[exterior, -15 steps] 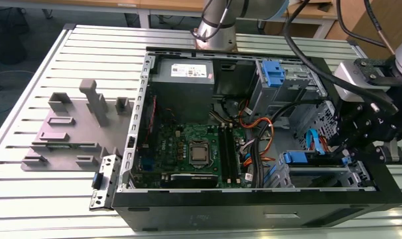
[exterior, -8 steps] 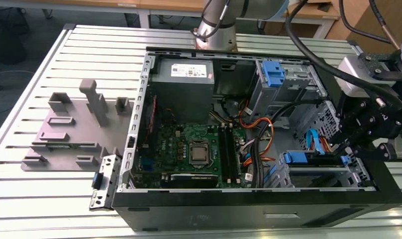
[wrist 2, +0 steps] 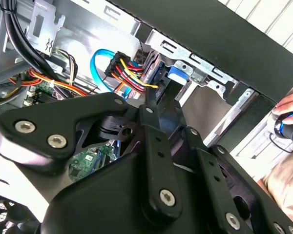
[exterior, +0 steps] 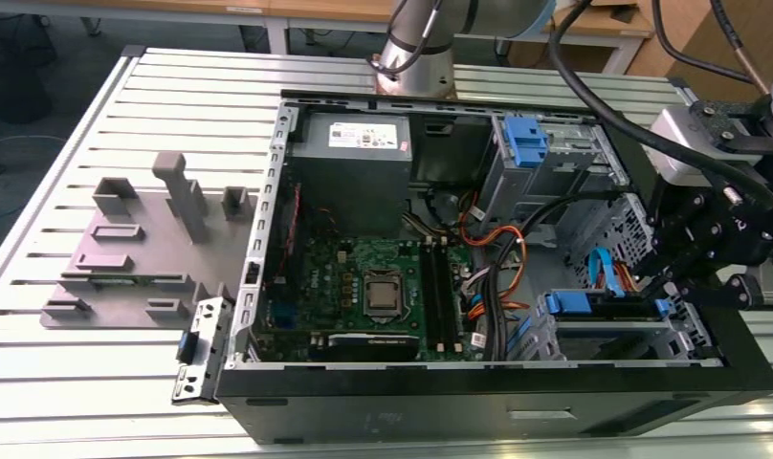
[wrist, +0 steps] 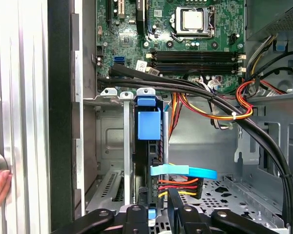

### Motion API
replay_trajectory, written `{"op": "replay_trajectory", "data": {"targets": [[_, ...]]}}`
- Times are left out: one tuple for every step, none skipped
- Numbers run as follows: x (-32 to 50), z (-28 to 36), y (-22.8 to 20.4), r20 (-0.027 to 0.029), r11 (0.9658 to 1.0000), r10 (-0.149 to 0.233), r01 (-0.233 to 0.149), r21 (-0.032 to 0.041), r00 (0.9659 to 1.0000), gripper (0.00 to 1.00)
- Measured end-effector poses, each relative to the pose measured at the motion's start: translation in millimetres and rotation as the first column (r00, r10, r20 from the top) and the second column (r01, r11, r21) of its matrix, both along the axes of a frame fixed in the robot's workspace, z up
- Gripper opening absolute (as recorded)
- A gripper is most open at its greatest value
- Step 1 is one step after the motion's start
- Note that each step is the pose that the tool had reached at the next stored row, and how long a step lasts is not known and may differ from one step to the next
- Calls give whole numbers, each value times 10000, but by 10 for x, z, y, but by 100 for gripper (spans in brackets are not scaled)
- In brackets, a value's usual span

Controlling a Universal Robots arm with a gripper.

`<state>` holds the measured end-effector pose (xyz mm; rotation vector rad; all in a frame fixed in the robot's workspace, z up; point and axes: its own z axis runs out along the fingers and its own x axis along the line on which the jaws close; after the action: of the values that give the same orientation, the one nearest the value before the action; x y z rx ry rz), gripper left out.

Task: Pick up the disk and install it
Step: 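Insert the second disk wire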

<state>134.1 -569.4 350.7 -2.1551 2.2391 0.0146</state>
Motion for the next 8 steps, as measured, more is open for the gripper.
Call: {"op": "replay_trajectory", "data": {"targets": [[0, 0, 0, 0, 10000, 0, 0, 0, 10000, 30], [0, 0, 0, 0, 10000, 1, -1, 0, 10000, 30], [-4, 1, 0, 0, 10000, 1, -1, -1, 10000, 30], [-12, 1, 0, 0, 10000, -1, 1, -2, 10000, 30], [-21, 0, 0, 1, 10000, 0, 0, -2, 10000, 30], [-31, -2, 0, 1, 10000, 0, 0, 0, 10000, 30], [-38, -3, 0, 1, 10000, 0, 0, 1, 10000, 30], [-46, -3, 0, 1, 10000, 0, 0, 1, 10000, 30]]}}
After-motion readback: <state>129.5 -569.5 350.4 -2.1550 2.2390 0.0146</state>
